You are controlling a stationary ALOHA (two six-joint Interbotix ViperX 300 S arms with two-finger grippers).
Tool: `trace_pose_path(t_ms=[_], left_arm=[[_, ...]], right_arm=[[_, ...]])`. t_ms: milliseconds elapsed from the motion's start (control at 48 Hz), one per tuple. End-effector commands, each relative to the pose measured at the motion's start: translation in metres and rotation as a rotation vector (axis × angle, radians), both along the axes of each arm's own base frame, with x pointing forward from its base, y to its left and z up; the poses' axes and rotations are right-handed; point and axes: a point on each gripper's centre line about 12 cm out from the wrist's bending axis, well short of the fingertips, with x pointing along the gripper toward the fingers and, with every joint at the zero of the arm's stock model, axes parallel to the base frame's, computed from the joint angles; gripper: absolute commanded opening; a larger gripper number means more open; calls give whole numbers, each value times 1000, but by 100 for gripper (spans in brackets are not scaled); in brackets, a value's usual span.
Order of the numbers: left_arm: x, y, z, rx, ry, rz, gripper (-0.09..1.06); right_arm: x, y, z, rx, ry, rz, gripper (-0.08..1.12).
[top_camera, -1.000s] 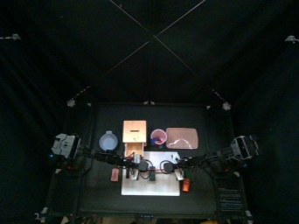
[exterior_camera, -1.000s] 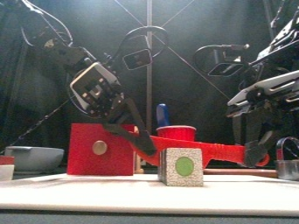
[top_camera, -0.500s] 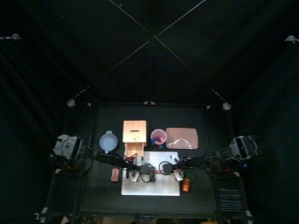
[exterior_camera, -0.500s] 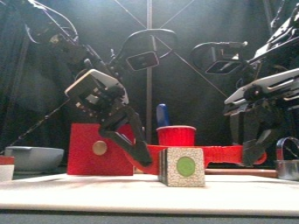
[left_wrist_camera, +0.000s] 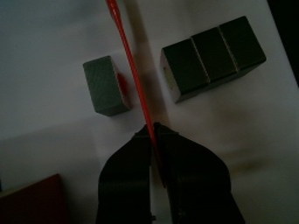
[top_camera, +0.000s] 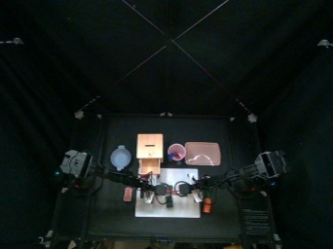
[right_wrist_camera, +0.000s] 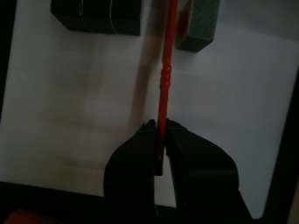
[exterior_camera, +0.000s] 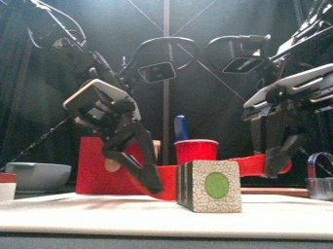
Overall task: Place sushi on board then cut the sushi with the knife then place the pieces on the plate
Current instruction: Cut the sushi into 4 pieces
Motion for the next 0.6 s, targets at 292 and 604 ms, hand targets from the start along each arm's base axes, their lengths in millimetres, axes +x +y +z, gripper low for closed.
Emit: trace_pose_path(t_ms=[292, 604], left_arm=[[1, -2, 31, -9, -64, -6, 42], [-1, -27, 49, -22, -112, -69, 42]], right_arm=[[-5, -3, 48, -34, -109, 35, 41], [-14, 22, 57, -24, -138, 118, 41]])
